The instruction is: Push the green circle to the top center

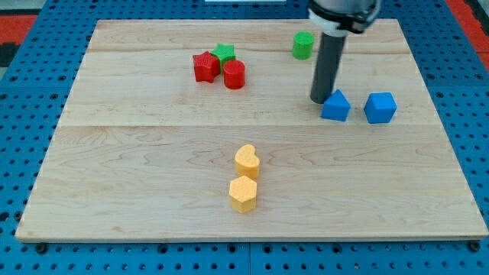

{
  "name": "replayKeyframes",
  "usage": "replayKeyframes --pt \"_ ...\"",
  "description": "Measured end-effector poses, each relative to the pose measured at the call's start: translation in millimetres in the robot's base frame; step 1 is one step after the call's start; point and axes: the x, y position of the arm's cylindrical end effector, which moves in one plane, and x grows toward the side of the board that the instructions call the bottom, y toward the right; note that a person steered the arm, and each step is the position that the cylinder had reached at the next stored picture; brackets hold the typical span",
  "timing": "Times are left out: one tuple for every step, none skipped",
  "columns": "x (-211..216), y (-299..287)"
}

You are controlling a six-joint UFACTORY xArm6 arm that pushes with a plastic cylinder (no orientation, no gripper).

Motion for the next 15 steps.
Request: replayKeyframes --pt "4 4" --pt "4 -7" --pt "4 -14" --pt "3 -14" --pt "3 -14" --pt "3 -14" --pt "1 -14" --pt "-1 -14" --pt "-1 -14" --pt "-30 -19" --pt "-38 -7" --pt "-76 4" --pt "-107 -2" --pt "-112 3" --pt "-121 0"
